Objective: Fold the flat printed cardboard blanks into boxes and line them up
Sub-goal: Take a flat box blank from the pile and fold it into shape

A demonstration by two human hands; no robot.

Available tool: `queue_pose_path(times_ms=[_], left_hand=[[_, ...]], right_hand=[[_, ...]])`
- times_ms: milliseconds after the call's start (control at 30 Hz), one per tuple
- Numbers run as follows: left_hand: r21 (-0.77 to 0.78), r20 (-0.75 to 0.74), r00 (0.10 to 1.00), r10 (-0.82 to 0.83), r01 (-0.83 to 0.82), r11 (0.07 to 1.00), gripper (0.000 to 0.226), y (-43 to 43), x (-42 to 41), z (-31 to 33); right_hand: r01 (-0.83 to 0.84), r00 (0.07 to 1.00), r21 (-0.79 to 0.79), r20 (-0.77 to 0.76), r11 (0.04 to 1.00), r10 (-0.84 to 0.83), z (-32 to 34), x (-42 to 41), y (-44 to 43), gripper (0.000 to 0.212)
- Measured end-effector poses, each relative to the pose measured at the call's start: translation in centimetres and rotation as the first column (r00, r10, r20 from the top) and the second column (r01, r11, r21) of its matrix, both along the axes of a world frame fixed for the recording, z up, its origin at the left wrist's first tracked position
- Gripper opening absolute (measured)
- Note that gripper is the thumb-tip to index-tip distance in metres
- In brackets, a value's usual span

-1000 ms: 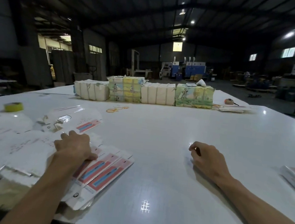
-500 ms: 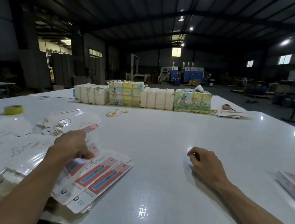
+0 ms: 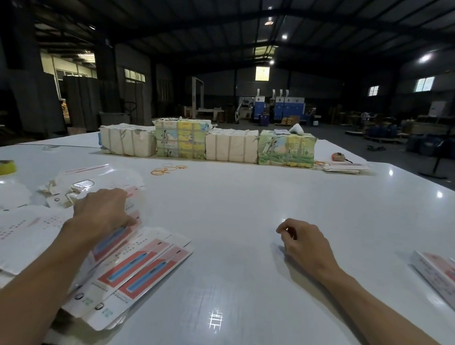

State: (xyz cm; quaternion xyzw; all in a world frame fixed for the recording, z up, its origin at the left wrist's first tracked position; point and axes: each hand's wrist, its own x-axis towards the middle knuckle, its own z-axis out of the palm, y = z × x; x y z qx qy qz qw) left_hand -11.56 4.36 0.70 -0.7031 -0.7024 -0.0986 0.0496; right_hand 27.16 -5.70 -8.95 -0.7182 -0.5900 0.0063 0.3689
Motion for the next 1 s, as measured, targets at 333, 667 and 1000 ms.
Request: queue_pose_path(times_ms=[333, 667, 1000], left_hand=[[-0.119, 0.468, 0.841, -0.271, 0.364, 0.924, 0.027, 0.8, 3.4, 2.2], [-0.025, 0.994, 0.064, -0.089, 0.923, 0.383, 0.040, -0.9, 18.6, -4.1], [0.074, 0.996, -0.085, -0.002, 0.854, 0.514, 0.076, -3.1, 21.5, -8.4]], right_hand=[[-0.059, 0.998, 0.084, -0.019, 0.995, 0.061, 0.2, -0.1, 0.2, 0.021], [-0.213, 0.977, 0.477, 0.089, 0.853, 0.195, 2.1, -1.5, -0.6, 0.039], [-0.079, 0.973, 0.275, 0.229, 0.958, 0.015, 1.6, -1.4, 0.2, 0.042]])
